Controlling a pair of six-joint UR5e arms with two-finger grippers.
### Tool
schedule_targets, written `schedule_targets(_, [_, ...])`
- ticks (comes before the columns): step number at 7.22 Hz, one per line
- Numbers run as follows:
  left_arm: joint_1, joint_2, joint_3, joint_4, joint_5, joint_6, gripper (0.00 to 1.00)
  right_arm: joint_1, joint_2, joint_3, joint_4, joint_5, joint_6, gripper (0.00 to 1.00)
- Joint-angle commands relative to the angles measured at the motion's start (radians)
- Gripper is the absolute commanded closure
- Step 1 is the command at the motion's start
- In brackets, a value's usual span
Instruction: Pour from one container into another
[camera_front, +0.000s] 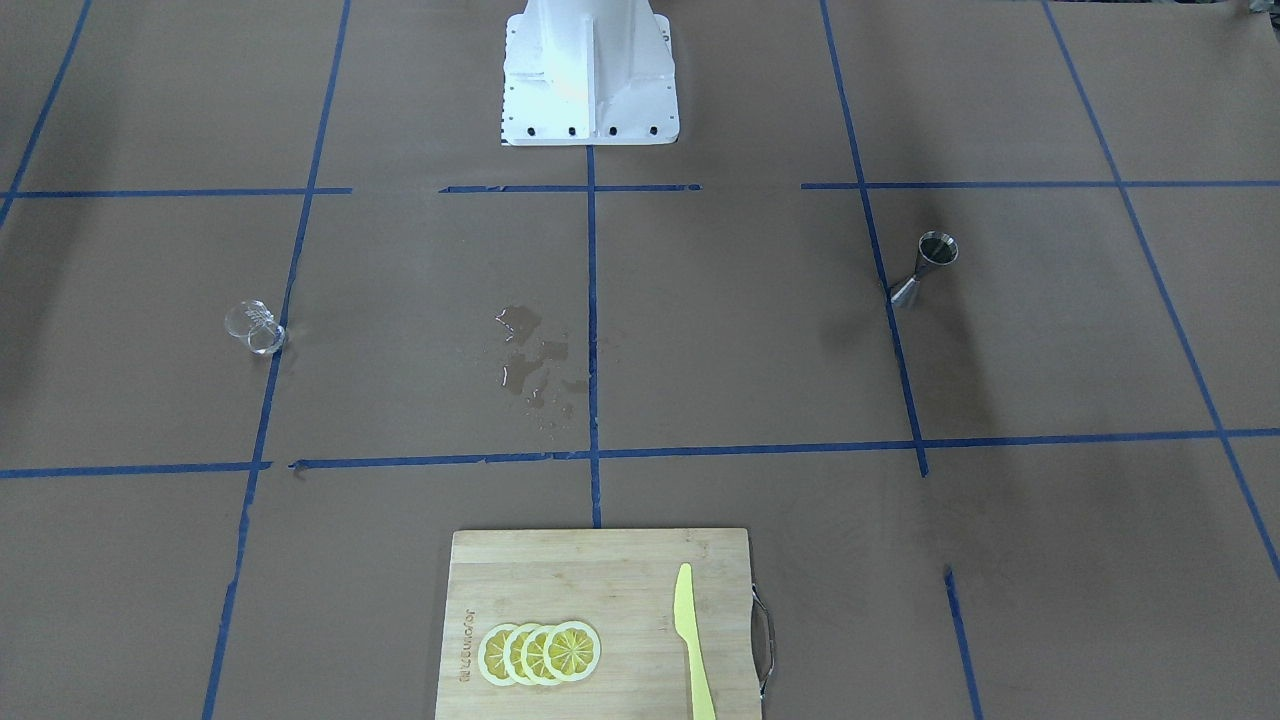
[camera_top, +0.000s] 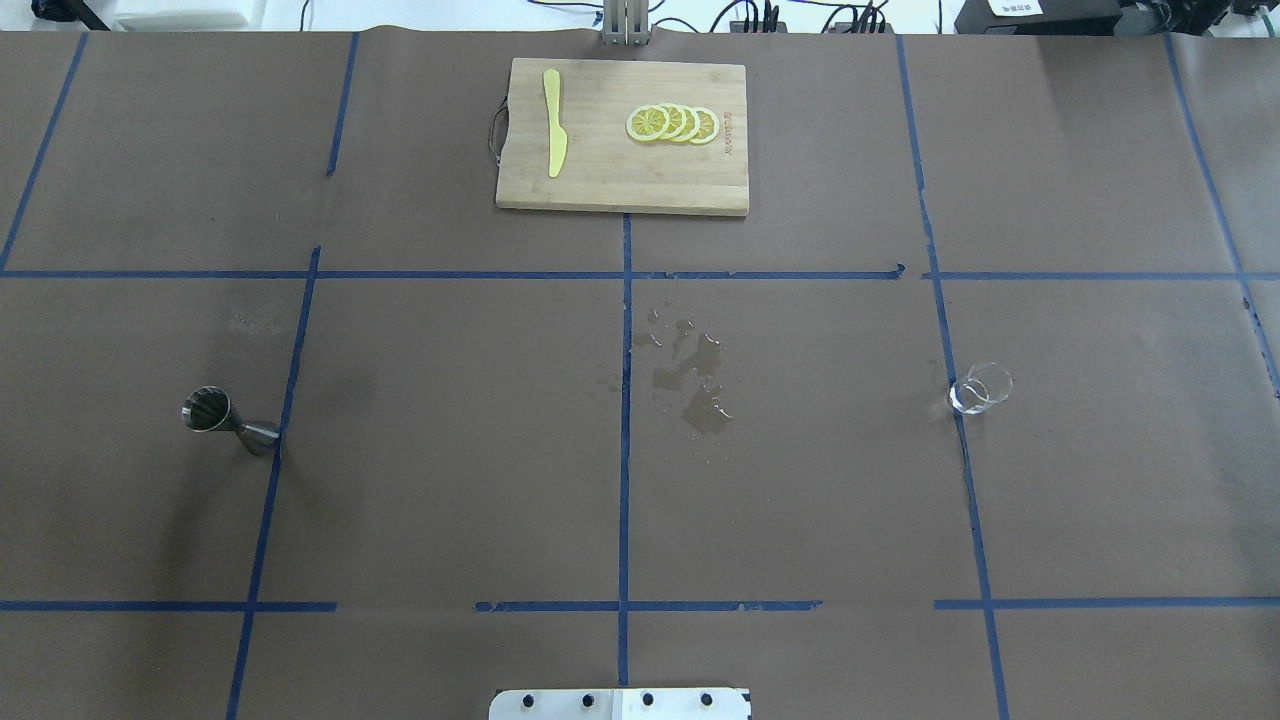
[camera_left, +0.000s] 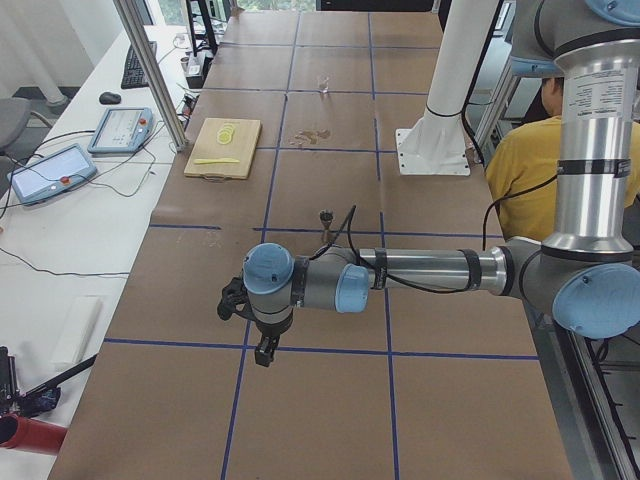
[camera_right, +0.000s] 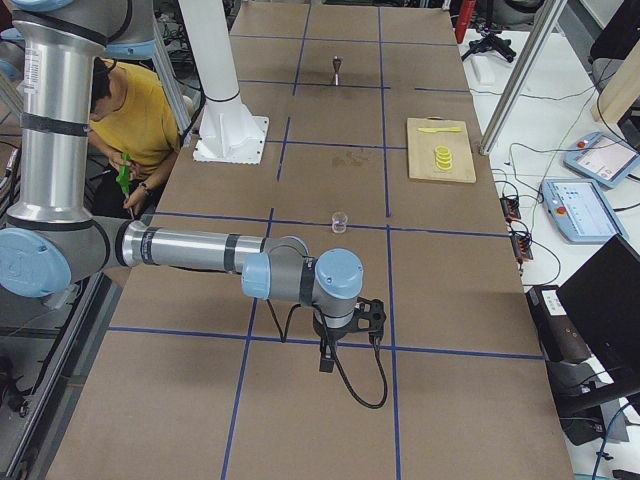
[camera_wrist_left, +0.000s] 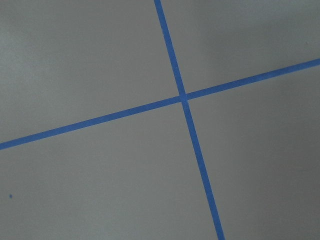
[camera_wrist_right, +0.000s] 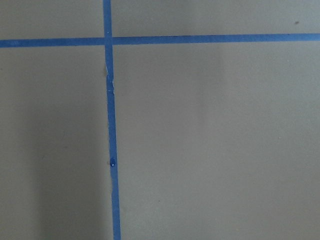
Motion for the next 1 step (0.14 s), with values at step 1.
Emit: schedule_targets(1, [0.0,0.0,0.004,-0.001,0.003,0.0,0.0,0.0,0.0,0.0,0.0,0.0,-0.001,0.0])
